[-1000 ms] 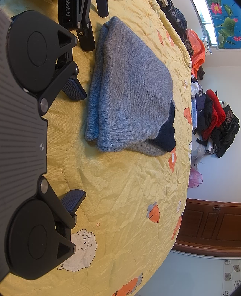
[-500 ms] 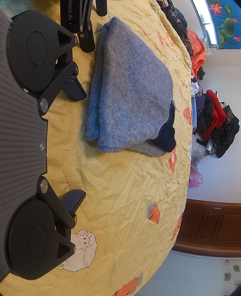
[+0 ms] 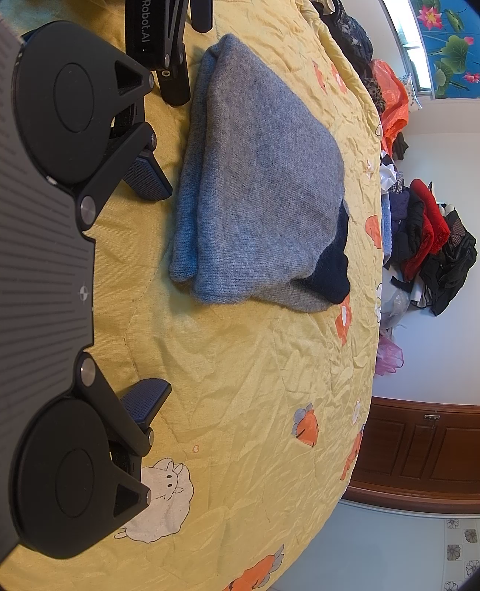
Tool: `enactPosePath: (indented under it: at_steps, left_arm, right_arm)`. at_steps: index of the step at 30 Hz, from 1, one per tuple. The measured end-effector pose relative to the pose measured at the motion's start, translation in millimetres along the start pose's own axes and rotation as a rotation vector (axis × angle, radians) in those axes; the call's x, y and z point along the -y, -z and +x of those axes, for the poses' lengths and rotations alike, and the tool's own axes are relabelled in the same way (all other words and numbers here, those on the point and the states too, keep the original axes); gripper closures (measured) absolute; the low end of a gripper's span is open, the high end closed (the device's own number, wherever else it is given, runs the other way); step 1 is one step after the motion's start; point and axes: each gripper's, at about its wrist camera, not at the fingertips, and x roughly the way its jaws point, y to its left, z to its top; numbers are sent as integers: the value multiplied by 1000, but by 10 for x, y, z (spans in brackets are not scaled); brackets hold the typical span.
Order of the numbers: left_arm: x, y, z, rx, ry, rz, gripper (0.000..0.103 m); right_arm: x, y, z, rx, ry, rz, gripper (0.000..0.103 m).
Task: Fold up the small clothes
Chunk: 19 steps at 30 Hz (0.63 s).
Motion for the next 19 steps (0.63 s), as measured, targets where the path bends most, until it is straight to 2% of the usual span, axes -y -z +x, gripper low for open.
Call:
enactPosePath:
  at_steps: [13,16,19]
  left_arm:
    - [-12,46,-71,13,-14,-21,0]
    - [19,64,-186,61,-43,-1,0]
    - [10,-13,-277,30,-14,42,0]
  right_arm:
    - [-3,1,0,0,0,0,0]
    - [-3,1,0,0,0,0,0]
    - [-8,0,-5,1,-2,1,0]
